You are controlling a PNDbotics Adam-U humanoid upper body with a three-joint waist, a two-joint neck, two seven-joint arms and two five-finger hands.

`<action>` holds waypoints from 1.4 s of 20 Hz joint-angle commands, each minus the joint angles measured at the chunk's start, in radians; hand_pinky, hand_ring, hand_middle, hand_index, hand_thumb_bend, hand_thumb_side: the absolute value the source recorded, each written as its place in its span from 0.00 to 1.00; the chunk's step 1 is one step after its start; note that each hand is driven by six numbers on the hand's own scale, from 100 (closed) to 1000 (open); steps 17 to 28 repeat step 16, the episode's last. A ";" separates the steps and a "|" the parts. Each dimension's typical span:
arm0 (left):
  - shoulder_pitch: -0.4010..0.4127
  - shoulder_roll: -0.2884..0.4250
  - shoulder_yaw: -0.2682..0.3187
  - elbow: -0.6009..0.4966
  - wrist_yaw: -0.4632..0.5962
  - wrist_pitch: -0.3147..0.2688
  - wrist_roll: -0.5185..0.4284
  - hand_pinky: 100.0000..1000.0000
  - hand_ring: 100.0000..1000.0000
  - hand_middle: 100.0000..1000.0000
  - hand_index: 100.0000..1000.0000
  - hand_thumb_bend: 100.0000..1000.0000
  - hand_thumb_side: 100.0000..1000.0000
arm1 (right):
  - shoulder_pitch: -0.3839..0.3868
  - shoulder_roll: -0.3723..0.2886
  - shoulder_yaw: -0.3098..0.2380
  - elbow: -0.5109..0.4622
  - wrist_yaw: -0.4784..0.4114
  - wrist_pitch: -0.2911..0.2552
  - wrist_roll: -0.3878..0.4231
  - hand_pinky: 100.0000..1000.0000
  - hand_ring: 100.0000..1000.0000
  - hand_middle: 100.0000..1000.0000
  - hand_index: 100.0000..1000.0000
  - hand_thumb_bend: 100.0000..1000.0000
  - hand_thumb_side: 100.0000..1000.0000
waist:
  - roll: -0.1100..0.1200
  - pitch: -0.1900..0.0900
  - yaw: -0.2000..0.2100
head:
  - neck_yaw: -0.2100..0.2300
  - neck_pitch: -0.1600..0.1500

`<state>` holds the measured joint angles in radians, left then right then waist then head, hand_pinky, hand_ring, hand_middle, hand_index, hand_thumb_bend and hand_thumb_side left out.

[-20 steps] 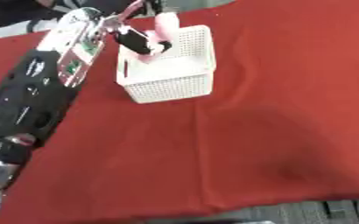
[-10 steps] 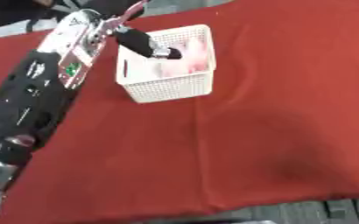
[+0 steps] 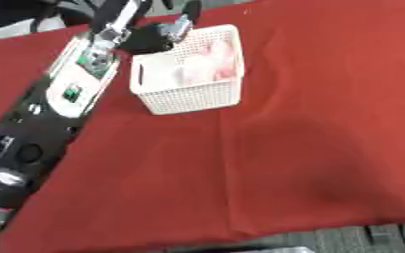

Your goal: Pick up objects on the table and place them in the box.

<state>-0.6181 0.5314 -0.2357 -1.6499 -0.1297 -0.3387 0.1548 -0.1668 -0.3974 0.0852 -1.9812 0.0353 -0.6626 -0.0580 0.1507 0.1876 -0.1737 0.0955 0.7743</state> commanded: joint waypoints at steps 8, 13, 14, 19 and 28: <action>0.212 -0.082 0.133 -0.284 0.201 -0.054 -0.032 0.60 0.81 0.82 0.90 0.00 1.00 | 0.011 0.011 -0.009 -0.019 0.015 0.004 -0.007 0.58 0.77 0.80 0.85 0.00 0.68 | -0.037 -0.005 0.034 | -0.012 -0.004; 0.283 -0.155 0.168 -0.346 0.168 -0.059 -0.049 0.61 0.82 0.83 0.91 0.00 1.00 | 0.012 0.018 -0.011 -0.019 0.021 -0.003 -0.012 0.58 0.77 0.80 0.85 0.00 0.68 | -0.053 0.002 0.045 | -0.010 -0.004; 0.290 -0.163 0.171 -0.348 0.164 -0.064 -0.047 0.61 0.82 0.83 0.91 0.00 1.00 | 0.012 0.018 -0.010 -0.019 0.022 -0.005 -0.013 0.58 0.77 0.80 0.85 0.00 0.68 | -0.055 0.003 0.046 | -0.009 -0.004; 0.302 -0.178 0.175 -0.350 0.159 -0.071 -0.042 0.62 0.82 0.83 0.91 0.00 1.00 | 0.012 0.020 -0.010 -0.019 0.024 -0.007 -0.014 0.58 0.77 0.80 0.85 0.00 0.68 | -0.059 0.007 0.048 | -0.007 -0.004; 0.302 -0.178 0.175 -0.350 0.159 -0.071 -0.042 0.62 0.82 0.83 0.91 0.00 1.00 | 0.012 0.020 -0.010 -0.019 0.024 -0.007 -0.014 0.58 0.77 0.80 0.85 0.00 0.68 | -0.059 0.007 0.048 | -0.007 -0.004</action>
